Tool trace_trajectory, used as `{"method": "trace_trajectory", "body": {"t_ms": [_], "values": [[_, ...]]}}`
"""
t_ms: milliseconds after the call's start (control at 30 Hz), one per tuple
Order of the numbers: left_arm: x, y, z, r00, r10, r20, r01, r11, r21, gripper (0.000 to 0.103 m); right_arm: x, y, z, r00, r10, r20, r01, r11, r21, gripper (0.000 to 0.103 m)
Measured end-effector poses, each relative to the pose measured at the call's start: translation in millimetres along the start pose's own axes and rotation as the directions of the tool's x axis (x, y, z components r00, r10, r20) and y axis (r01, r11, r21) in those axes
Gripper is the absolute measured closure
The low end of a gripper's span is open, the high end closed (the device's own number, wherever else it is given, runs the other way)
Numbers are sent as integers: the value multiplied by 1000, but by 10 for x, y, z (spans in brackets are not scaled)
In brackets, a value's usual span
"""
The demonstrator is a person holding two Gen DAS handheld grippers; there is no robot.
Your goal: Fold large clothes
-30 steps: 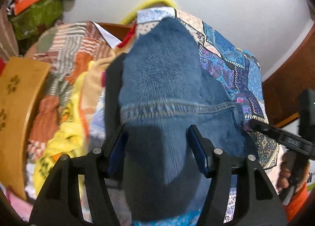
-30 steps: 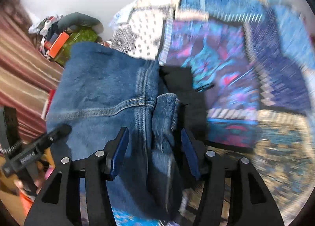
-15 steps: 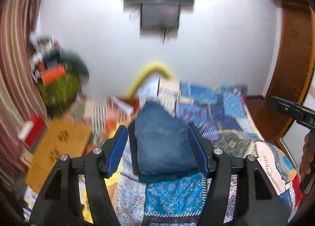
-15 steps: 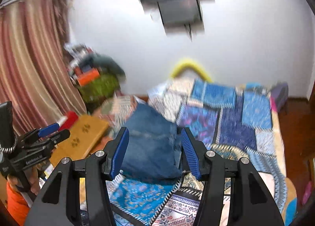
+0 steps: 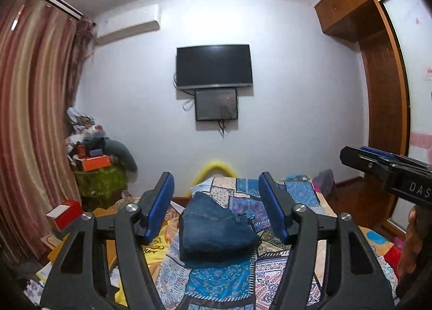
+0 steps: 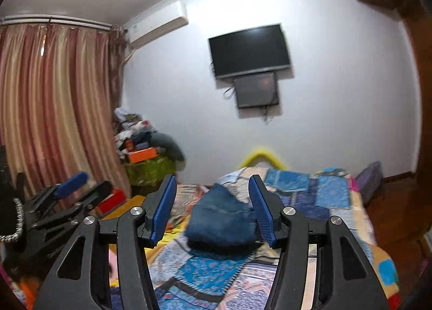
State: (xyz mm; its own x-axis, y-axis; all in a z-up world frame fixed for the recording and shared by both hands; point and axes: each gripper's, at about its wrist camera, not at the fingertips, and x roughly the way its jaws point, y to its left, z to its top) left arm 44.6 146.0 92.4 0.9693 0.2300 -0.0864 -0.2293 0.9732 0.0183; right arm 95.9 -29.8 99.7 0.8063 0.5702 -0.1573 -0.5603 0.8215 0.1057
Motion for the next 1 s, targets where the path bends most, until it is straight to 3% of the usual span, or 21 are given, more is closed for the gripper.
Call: {"method": "trace_trajectory", "body": {"t_ms": [67, 133, 267, 400, 1000], "values": [[-117, -33, -33, 1000, -2, 9, 2, 1000, -11, 32, -1, 0, -12, 1000, -22, 14, 21, 1000, 6, 35], [-209, -44, -55, 1000, -2, 22, 3, 1000, -26, 26, -31, 1, -12, 999, -42, 24, 42, 999, -3, 18], [-331, -44, -97, 999, 41, 36, -39, 998, -57, 11, -74, 19, -11, 995, -89, 52, 89, 996, -13, 0], [-359, -42, -133, 997, 72, 30, -70, 996, -63, 1, -124, 46, -20, 995, -86, 45, 87, 996, -19, 0], [-385, 18, -259, 996, 85, -1, -85, 992, -96, 1, -186, 140, -165, 993, -116, 35, 119, 989, -91, 0]]}}
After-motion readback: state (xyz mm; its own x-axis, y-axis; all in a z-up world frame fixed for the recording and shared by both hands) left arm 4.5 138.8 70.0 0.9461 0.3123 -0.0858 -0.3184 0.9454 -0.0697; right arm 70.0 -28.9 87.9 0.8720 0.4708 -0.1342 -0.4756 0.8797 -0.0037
